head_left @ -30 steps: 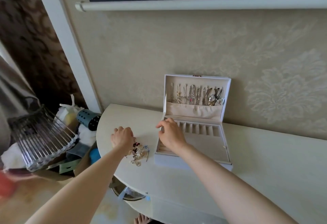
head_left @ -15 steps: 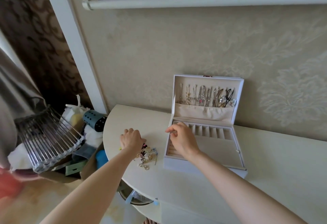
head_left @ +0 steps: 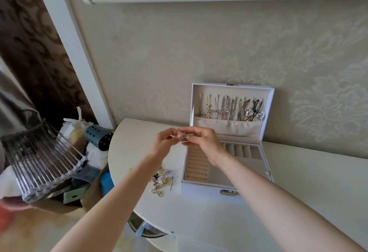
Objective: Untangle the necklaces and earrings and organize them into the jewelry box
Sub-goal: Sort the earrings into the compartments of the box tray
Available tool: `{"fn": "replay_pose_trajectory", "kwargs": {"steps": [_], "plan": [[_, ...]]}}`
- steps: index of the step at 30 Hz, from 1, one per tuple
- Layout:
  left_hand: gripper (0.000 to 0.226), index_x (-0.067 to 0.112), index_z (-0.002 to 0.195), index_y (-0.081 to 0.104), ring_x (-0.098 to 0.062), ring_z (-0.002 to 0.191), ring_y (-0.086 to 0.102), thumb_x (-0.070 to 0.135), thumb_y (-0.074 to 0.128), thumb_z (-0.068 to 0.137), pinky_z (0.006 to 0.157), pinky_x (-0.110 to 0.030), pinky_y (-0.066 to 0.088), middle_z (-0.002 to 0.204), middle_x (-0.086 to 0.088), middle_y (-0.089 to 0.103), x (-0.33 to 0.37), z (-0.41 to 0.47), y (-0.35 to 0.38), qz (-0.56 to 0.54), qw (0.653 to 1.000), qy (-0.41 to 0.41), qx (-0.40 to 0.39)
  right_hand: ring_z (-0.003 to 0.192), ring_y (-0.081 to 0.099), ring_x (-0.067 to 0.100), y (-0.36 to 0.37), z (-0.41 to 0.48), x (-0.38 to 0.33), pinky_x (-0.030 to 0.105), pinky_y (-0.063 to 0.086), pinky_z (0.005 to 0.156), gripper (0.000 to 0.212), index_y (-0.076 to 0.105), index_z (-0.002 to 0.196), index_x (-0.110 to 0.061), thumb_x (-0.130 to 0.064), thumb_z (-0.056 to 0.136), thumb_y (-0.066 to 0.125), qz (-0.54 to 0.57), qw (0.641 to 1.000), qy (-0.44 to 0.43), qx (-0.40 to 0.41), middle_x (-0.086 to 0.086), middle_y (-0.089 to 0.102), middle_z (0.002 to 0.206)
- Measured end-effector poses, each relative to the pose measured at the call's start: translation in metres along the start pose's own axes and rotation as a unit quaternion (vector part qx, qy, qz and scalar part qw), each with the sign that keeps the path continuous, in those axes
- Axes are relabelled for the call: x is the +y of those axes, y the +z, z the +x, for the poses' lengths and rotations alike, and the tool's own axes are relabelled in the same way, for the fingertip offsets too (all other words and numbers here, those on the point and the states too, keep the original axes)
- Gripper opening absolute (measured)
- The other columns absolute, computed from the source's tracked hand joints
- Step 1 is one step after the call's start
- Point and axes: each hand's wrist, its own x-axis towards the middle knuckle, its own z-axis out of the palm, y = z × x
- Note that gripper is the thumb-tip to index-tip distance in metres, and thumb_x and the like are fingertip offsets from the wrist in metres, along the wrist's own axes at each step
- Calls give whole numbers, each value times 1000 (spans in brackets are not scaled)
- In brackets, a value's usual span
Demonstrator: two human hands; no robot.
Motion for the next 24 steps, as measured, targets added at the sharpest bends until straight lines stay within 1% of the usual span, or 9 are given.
{"fn": "replay_pose_trajectory", "kwargs": {"steps": [2, 5, 7, 9, 12, 15, 18, 20, 24], "plan": [[18, 12, 75, 57, 10, 53, 50, 5, 53, 91, 55, -3, 36, 70, 2, 55, 7, 0, 12, -47, 999, -11, -22, 87, 69, 22, -9, -3, 3, 27, 57, 81, 27, 68, 105, -2, 11, 85, 54, 61, 998, -3, 34, 14, 70, 100], [17, 10, 78, 56, 10, 50, 50, 4, 50, 93, 51, 0, 36, 63, 8, 59, 8, 7, 27, -84, 995, -34, -37, 89, 69, 22, -22, -5, 9, 26, 56, 79, 22, 70, 99, -3, 7, 82, 60, 89, 993, 0, 73, 14, 72, 97], [19, 10, 77, 56, 10, 48, 51, 4, 49, 93, 50, -1, 36, 55, 15, 60, 8, 11, 34, -100, 993, -45, -40, 84, 69, 22, -28, -5, 10, 25, 56, 74, 17, 70, 96, 0, 4, 80, 64, 98, 991, 2, 95, 14, 72, 92], [17, 9, 78, 58, 9, 48, 51, 5, 51, 93, 50, -2, 36, 60, 9, 60, 5, 15, 40, -97, 994, -38, -28, 75, 67, 21, -31, -5, 9, 25, 56, 67, 15, 67, 94, 4, 3, 79, 66, 107, 986, 3, 126, 15, 70, 85], [6, 8, 84, 62, 2, 60, 55, 12, 61, 89, 58, -8, 42, 73, 0, 61, 1, 20, 46, -47, 999, -11, -6, 65, 63, 16, -31, -2, 9, 22, 53, 58, 9, 66, 88, 2, 5, 80, 65, 108, 980, 6, 170, 10, 68, 75], [11, 9, 86, 64, -10, 67, 56, 14, 71, 80, 66, -18, 45, 75, 0, 64, -4, 25, 49, 51, 998, 29, 16, 61, 62, 16, -31, -2, 9, 21, 54, 55, 6, 65, 86, 0, 4, 82, 63, 93, 981, 1, 172, 11, 66, 73], [10, 14, 82, 66, -8, 67, 57, 17, 74, 76, 63, -15, 43, 75, 2, 66, -3, 32, 49, 190, 979, 63, 38, 60, 62, 21, -30, 1, 12, 23, 56, 56, 9, 65, 85, 1, 8, 82, 61, 31, 983, 1, 180, 14, 66, 72], [12, 14, 84, 68, -15, 75, 60, 19, 74, 74, 69, -27, 47, 82, -1, 69, -3, 39, 47, 295, 951, 89, 37, 63, 62, 20, -31, 7, 16, 26, 54, 61, 17, 67, 77, -7, 9, 81, 62, -70, 976, -10, 205, 11, 67, 71], [20, 7, 93, 64, -26, 88, 58, 12, 73, 75, 70, -37, 46, 90, -8, 67, -4, 49, 42, 404, 902, 153, -7, 77, 61, 15, -32, 15, 22, 23, 46, 75, 11, 74, 85, -6, 0, 79, 67, -310, 926, -65, 206, 8, 72, 86]]}}
